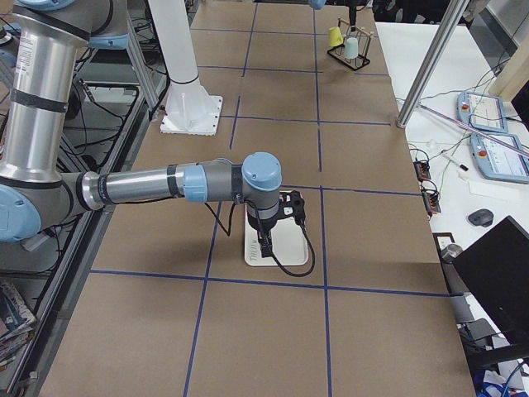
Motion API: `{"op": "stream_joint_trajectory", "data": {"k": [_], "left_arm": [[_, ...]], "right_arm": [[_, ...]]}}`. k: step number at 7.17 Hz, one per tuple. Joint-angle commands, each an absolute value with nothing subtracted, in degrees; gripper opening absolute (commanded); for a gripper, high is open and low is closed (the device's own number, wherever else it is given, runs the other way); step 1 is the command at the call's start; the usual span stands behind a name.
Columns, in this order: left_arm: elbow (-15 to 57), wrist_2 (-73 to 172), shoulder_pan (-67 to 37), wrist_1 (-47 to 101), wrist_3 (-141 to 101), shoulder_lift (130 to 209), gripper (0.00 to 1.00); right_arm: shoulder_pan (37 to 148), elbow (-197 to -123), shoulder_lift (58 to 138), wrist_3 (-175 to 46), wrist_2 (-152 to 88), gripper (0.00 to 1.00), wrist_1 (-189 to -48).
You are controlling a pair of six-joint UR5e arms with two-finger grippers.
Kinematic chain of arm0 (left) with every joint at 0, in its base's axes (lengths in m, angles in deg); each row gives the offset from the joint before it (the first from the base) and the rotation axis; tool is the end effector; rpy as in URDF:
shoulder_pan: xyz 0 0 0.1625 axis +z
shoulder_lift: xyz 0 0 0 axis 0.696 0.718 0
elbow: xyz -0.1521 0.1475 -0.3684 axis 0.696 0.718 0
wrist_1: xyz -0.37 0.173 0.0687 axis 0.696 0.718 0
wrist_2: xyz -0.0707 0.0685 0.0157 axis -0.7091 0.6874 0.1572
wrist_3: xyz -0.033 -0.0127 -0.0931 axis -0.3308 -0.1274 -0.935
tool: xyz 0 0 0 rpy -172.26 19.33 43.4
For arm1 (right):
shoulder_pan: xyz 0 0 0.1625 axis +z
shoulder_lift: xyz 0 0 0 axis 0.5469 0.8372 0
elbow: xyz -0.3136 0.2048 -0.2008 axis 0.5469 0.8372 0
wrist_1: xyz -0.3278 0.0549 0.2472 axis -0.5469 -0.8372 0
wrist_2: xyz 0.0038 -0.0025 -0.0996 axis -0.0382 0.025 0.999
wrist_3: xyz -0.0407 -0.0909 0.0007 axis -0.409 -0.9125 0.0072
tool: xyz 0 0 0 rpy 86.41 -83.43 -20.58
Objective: Left arm grabs green cup and hands to right arm on tray
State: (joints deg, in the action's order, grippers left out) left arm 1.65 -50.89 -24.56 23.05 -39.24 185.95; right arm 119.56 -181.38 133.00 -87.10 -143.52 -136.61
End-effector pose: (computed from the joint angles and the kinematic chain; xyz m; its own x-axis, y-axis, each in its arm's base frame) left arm 0.1991 -0.7308 0.3890 0.7084 0.1180 -0.6959 0.1391 0.9433 0.3015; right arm 0.0394 -0.3865 0.5732 0.6975 -0.2058 0.6864 0.1392 0.9785 0.1520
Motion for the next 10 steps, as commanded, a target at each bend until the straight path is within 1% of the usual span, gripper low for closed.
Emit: {"op": "stream_joint_trajectory", "data": {"k": [1, 2, 4, 10], "left_arm": [[-3.0, -47.6, -22.3, 25.1, -40.7, 188.7, 1.0], [-3.4, -47.5, -21.6, 25.1, -41.6, 188.7, 1.0], [-6.4, -46.7, -20.8, 28.2, -41.9, 188.9, 1.0], [-9.1, -45.5, -19.0, 29.3, -41.9, 188.8, 1.0]], "right_arm": [[119.5, -181.1, 132.4, -87.2, -143.4, 1.0, -136.6], [119.5, -181.0, 132.3, -87.1, -143.4, 1.0, -136.6], [119.4, -180.8, 132.4, -87.2, -143.4, 1.0, -136.6], [119.4, -180.3, 132.4, -87.2, -143.4, 1.0, -136.6]]}}
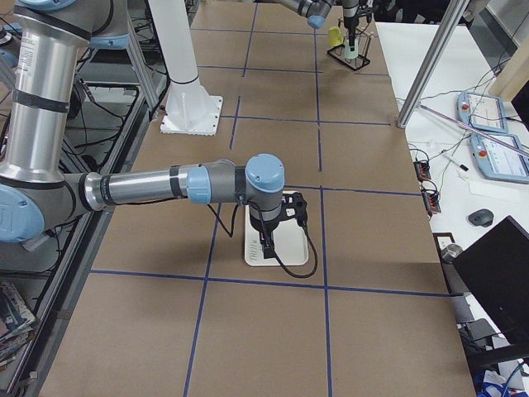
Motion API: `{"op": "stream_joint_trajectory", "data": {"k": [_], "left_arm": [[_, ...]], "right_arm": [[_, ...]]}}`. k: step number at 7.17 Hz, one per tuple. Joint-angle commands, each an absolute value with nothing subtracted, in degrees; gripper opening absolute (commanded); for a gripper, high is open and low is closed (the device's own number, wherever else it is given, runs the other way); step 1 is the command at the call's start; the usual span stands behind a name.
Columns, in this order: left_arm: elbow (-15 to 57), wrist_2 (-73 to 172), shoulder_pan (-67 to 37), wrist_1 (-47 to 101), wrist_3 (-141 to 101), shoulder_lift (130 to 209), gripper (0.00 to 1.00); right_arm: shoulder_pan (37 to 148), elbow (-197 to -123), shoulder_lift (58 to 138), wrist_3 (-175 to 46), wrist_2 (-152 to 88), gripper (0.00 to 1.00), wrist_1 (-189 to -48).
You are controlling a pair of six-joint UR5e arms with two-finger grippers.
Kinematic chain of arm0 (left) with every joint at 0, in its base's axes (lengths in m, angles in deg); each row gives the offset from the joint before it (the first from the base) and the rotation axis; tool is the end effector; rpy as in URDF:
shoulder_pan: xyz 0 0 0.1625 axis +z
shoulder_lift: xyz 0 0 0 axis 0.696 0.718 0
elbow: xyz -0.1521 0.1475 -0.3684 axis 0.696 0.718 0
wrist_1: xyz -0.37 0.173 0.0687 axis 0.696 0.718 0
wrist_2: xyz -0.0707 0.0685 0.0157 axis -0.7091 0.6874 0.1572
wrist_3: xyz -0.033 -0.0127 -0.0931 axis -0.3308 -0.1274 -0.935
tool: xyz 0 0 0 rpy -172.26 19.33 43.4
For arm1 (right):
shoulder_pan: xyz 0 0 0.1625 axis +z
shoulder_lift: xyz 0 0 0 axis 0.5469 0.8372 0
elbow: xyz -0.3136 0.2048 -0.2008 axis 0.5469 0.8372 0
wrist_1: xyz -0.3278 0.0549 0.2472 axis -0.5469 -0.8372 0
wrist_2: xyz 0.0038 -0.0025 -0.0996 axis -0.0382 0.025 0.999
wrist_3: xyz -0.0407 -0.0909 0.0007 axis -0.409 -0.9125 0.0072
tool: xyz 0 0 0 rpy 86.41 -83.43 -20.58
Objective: Left arm grabs green cup and hands to right arm on tray
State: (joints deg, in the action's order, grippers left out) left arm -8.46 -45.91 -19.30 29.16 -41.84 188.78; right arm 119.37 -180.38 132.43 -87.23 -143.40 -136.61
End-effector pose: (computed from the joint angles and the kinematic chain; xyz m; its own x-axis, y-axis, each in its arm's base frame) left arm 0.2726 -0.7409 0.4306 0.7457 0.1078 -0.6575 0.1165 0.9505 0.2880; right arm 0.0380 -0.3908 0.5781 0.6983 -0.2052 0.6858 0.1442 0.9787 0.1460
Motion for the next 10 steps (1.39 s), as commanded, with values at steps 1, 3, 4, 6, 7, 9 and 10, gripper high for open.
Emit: {"op": "stream_joint_trajectory", "data": {"k": [1, 3, 4, 6, 7, 9, 10], "left_arm": [[-9.2, -45.5, -19.0, 29.3, -41.9, 188.8, 0.98], [-9.1, -45.5, -19.3, 29.1, -41.6, 188.8, 0.59], [-8.8, -45.6, -19.9, 29.4, -41.7, 188.8, 0.38], [-5.5, -46.4, -21.9, 28.2, -41.7, 188.4, 0.29], [-2.7, -49.6, -23.6, 27.8, -41.7, 187.5, 0.29], [6.2, -55.9, -27.6, 23.7, -41.8, 183.9, 0.29], [10.7, -58.3, -29.2, 20.9, -41.9, 183.6, 0.29]], "right_arm": [[119.4, -180.3, 132.4, -87.2, -143.4, 1.0, -136.6], [119.4, -180.4, 132.4, -87.2, -143.5, 1.0, -136.6], [119.4, -180.3, 132.4, -87.2, -143.5, 1.0, -136.6], [119.4, -180.3, 132.4, -87.2, -143.5, 1.0, -136.6], [119.4, -180.3, 132.4, -87.2, -143.5, 1.0, -136.7], [119.4, -180.3, 132.4, -87.2, -143.5, 1.0, -136.7], [119.4, -180.3, 132.4, -87.2, -143.5, 1.0, -136.7]]}}
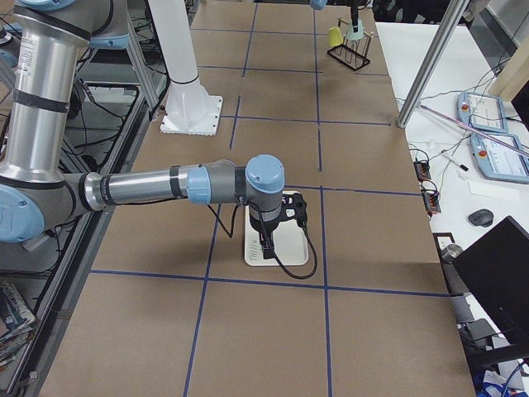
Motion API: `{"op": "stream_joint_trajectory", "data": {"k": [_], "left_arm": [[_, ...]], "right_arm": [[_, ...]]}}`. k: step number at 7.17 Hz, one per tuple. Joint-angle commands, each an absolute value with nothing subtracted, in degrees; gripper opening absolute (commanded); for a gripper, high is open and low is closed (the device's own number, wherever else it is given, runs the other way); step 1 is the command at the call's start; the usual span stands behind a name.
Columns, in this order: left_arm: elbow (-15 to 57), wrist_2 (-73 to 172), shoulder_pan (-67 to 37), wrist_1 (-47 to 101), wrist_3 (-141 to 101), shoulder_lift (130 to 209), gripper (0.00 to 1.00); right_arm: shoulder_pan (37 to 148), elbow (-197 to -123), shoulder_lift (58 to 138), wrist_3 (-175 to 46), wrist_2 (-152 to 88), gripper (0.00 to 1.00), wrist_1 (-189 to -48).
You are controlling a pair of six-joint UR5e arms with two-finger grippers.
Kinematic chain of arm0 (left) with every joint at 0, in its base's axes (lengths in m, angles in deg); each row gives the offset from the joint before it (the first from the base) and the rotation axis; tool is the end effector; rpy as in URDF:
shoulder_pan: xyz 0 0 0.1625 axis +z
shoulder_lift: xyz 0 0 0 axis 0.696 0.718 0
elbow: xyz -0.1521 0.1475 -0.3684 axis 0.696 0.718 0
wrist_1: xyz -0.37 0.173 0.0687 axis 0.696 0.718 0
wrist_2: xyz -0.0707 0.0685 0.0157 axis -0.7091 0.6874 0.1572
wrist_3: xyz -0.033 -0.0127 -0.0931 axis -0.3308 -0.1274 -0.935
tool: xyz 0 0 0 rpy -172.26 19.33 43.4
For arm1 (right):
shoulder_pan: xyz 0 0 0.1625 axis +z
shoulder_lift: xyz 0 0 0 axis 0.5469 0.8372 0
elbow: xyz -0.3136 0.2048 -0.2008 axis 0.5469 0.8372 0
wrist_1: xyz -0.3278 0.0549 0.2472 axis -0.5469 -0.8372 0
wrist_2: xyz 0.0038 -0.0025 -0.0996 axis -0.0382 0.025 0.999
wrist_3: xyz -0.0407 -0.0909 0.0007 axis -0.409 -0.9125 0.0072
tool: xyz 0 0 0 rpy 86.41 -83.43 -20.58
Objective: Left arm grabs green cup and hands to right arm on tray
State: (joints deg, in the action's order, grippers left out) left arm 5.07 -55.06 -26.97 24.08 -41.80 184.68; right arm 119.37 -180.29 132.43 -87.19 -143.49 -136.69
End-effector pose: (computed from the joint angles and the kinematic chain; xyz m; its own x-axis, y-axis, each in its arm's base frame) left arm 0.1689 -0.7220 0.3703 0.6494 0.1041 -0.7533 0.1847 0.9393 0.2890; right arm 0.0379 -0.3906 0.5789 0.6974 -0.2025 0.6875 0.1437 0.9793 0.1427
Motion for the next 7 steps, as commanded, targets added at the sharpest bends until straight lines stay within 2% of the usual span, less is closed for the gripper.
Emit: {"op": "stream_joint_trajectory", "data": {"k": [1, 3, 4, 7], "left_arm": [[13.9, -61.0, -30.3, 21.3, -42.1, 180.7, 0.32], [18.3, -61.0, -29.9, 22.7, -46.0, 175.3, 0.32], [18.6, -60.7, -29.2, 28.3, -51.5, 173.3, 0.32], [18.8, -57.3, -21.0, 50.8, -72.8, 167.2, 0.32]], "right_arm": [[119.3, -180.3, 132.3, -86.5, -143.5, 1.0, -136.6], [117.6, -180.3, 128.2, -81.8, -144.3, 1.0, -136.3], [114.9, -180.3, 126.7, -75.9, -145.0, 1.0, -132.9], [102.9, -180.2, 126.6, -45.6, -144.7, 1.0, -108.0]]}}
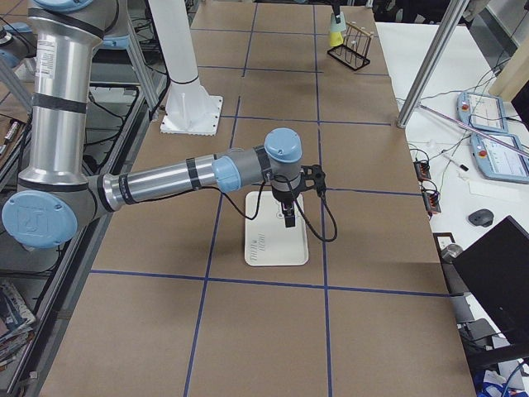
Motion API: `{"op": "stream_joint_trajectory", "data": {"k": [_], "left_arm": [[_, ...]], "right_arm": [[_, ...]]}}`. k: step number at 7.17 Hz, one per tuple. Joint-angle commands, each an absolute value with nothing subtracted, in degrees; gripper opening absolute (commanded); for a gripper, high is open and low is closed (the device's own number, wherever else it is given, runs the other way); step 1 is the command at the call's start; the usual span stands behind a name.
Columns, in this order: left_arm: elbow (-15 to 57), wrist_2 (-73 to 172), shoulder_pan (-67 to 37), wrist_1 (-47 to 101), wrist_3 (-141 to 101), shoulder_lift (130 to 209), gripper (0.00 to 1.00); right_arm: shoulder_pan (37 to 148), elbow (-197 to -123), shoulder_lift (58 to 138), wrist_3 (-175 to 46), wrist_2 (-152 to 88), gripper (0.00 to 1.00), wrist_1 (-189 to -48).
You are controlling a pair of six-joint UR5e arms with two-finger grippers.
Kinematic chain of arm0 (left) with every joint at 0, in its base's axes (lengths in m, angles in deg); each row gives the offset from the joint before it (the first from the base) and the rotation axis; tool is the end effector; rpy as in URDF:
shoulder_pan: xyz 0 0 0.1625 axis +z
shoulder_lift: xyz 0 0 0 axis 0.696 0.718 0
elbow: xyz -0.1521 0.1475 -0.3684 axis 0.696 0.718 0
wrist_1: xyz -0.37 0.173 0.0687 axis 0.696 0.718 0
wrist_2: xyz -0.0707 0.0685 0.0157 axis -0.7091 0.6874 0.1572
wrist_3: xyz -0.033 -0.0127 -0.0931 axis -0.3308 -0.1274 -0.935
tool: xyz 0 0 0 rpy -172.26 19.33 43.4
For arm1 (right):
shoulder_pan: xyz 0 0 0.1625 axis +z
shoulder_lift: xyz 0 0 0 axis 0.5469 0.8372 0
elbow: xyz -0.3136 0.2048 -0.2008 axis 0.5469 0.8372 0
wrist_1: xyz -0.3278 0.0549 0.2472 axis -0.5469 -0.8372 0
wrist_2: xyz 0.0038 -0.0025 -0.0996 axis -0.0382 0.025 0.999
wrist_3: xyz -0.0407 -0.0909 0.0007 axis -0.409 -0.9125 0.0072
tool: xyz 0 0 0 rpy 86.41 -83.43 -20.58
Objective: Left arm grabs green cup and hands to right arm on tray
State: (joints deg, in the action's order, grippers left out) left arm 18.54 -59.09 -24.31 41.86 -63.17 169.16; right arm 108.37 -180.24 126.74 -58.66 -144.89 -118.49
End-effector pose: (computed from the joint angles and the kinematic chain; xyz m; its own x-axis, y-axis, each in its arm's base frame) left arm 0.1673 -0.6102 0.3988 0.4314 0.0122 -0.9021 0.3263 0.9301 0.1686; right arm -0.0517 -0.4385 0.5003 0.6301 -0.1388 0.7640 -0.0129 0.9819 0.1890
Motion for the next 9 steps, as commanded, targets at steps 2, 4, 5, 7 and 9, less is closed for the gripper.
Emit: {"op": "stream_joint_trajectory", "data": {"k": [2, 4, 5, 7, 9], "left_arm": [[18.9, -54.5, -15.9, 64.9, -88.0, 164.6, 0.32], [20.2, -51.2, -10.2, 74.0, -101.0, 164.3, 0.32], [23.0, -48.2, -6.7, 75.6, -107.2, 164.2, 0.32], [25.8, -46.3, -0.7, 79.3, -116.4, 164.3, 0.32], [25.4, -43.7, 2.9, 89.7, -119.4, 164.7, 0.32]], "right_arm": [[95.9, -179.9, 125.9, -27.6, -144.3, 1.0, -92.6], [86.2, -179.9, 122.3, -8.5, -138.2, 1.0, -78.8], [79.1, -179.9, 120.8, 0.0, -130.7, 1.0, -71.9], [70.7, -179.8, 117.3, 12.2, -124.8, 1.0, -59.3], [66.2, -175.9, 113.6, 18.9, -120.8, 1.0, -46.6]]}}
